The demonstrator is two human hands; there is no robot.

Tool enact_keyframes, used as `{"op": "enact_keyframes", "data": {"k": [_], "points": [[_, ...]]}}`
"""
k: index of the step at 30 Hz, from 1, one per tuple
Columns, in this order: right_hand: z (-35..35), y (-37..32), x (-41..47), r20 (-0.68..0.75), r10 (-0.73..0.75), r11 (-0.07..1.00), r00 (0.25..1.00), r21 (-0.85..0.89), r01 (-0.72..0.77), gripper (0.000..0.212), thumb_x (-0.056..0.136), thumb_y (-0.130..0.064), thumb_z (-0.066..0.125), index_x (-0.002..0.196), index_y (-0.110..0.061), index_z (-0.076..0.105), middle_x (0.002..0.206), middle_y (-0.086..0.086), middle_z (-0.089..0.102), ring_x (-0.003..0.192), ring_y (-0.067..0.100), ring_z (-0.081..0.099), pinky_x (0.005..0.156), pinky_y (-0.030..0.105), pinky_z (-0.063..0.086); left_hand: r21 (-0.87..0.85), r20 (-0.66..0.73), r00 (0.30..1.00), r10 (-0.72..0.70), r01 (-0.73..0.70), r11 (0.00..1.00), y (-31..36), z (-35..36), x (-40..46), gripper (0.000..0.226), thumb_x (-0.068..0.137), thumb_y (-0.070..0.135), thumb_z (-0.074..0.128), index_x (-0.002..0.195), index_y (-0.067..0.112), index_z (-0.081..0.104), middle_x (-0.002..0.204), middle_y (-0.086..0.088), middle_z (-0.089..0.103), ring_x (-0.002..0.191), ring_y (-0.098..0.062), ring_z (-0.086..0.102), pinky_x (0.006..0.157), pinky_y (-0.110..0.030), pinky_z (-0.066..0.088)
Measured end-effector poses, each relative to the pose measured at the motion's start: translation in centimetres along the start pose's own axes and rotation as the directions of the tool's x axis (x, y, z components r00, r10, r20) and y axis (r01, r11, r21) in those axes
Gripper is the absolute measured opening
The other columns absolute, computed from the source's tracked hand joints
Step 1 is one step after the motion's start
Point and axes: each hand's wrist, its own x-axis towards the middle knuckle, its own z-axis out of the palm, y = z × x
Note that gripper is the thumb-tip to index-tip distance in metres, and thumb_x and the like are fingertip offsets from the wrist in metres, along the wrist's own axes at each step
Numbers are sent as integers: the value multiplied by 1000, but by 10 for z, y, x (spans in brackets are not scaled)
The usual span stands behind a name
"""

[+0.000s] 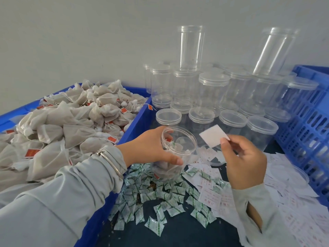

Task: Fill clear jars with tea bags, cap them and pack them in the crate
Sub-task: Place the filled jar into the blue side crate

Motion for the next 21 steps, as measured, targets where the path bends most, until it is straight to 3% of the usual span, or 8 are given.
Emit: {"op": "enact_keyframes", "data": {"k": [2,5,7,10,14,18,21], "points": [[5,-16,3,84,-75,996,994,60,71,25,82,-6,68,95,-27,66,84,-13,64,77,0,60,72,6,46,6,8,1000,5,-6,1000,-1,0,1,94,52,59,79,133,33,39,115,20,52,112,0,50,79,-7,35],[19,-29,6,165,-289,954,943,-31,298,18,77,-5,66,89,-17,73,81,-11,66,78,8,58,74,16,46,4,-4,1000,15,-15,1000,-4,1,2,89,57,51,84,132,33,41,117,21,54,112,2,50,81,-7,36],[30,-29,6,231,-343,920,910,-112,375,14,75,-6,66,84,-9,76,77,0,70,76,20,60,73,23,43,6,-16,999,29,-29,1000,-4,1,2,86,58,48,85,131,34,42,119,22,53,112,3,49,82,-7,36],[39,-25,1,323,-314,912,893,-160,378,15,77,-8,63,85,-7,76,76,6,67,75,28,58,71,32,44,18,-24,999,48,-48,999,-5,2,2,83,59,47,86,129,35,44,119,22,54,111,7,50,84,-7,37],[39,-21,-6,420,-239,935,876,-145,324,24,84,-21,56,90,-9,76,82,4,68,84,27,57,77,34,42,57,-32,999,42,-40,998,-7,2,3,74,57,47,86,118,39,43,104,28,54,97,19,48,73,-2,38],[31,-23,-6,508,-216,938,834,-129,321,44,86,-35,39,90,-10,75,86,2,71,91,25,56,81,38,43,93,-28,999,25,-23,995,-8,2,5,83,57,52,84,127,32,43,112,20,54,103,3,52,81,-10,38],[26,-24,-5,544,-217,947,811,-84,310,48,78,-29,34,92,-9,75,89,2,69,94,25,56,84,38,43,99,-32,999,15,-12,995,-6,2,4,90,56,54,83,132,28,42,119,14,55,110,-5,52,93,-23,41]]}}
